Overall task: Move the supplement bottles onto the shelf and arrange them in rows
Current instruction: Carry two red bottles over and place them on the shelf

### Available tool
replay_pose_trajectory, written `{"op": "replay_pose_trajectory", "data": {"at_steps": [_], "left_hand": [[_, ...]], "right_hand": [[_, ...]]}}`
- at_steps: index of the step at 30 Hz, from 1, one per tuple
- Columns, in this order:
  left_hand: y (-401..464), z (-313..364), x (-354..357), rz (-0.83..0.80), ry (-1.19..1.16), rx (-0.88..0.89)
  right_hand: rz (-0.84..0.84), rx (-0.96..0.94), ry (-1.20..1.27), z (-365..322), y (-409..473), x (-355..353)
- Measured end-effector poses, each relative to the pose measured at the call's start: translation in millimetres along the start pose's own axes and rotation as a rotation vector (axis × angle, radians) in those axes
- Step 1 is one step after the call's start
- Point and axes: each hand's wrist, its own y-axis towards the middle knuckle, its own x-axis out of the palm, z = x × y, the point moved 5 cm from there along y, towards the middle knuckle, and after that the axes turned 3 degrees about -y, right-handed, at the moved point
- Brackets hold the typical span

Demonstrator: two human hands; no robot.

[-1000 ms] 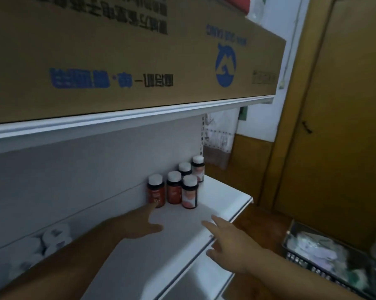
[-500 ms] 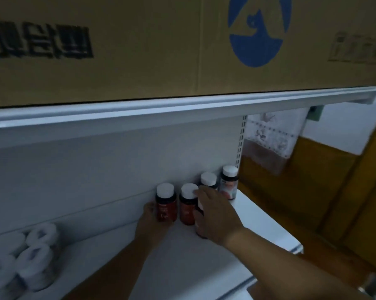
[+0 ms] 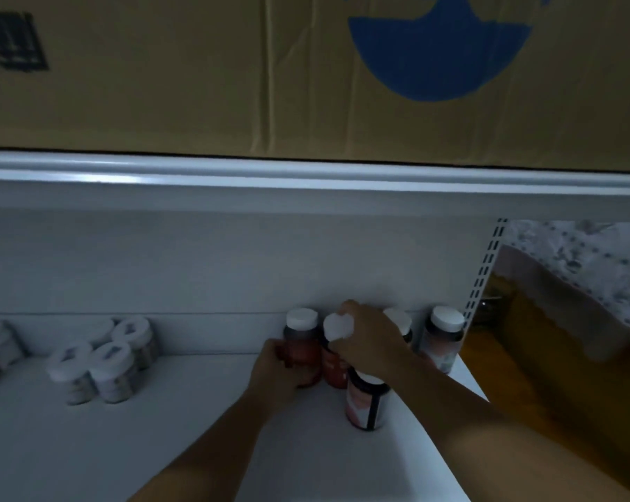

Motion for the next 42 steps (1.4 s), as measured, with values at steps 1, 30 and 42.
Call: {"op": "replay_pose_trajectory", "data": {"at_steps": [1, 30, 42], "left_hand": [[-7, 0, -7, 0.013, -0.063, -0.007], [-388, -69, -449, 0.683, -0.495, 0.062], [-375, -94, -639, 0.844, -0.366, 0.053]], "right_hand": [[0.034, -0.012, 0.097, -4, -2, -5], [-0.83, -0.012, 1.365, -474, -206, 236], [-0.887, -0.113, 1.366, -651, -166, 336]]}}
